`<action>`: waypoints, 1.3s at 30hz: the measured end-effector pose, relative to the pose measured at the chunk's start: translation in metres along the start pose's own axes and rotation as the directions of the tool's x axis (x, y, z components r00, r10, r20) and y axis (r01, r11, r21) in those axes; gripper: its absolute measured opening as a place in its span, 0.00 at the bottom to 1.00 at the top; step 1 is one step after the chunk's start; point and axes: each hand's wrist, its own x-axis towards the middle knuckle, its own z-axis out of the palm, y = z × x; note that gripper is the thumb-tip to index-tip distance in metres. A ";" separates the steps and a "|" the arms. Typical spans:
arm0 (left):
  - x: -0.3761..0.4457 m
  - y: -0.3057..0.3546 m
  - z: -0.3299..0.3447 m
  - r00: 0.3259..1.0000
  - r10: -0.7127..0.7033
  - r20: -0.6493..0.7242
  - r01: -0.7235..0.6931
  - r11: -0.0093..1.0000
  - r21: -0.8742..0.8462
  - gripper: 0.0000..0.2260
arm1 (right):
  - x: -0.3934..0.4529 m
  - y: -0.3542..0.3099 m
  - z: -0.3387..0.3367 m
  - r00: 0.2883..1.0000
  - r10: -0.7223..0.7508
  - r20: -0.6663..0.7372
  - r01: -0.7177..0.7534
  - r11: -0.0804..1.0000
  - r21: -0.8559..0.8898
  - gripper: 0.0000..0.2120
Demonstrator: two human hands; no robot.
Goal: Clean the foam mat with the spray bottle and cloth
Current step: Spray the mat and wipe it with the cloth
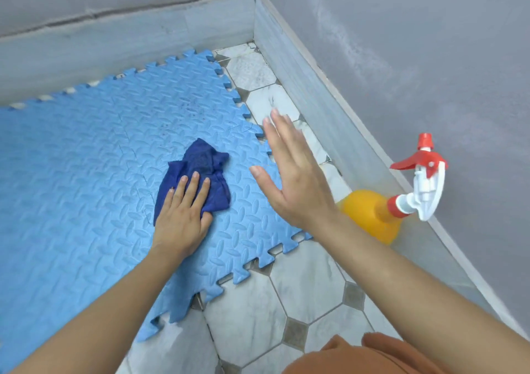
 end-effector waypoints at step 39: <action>0.222 -0.054 -0.046 0.988 0.098 0.117 -0.095 0.995 -0.034 0.26 | 0.016 0.053 0.159 0.950 0.293 0.105 -0.246 0.914 -0.323 0.26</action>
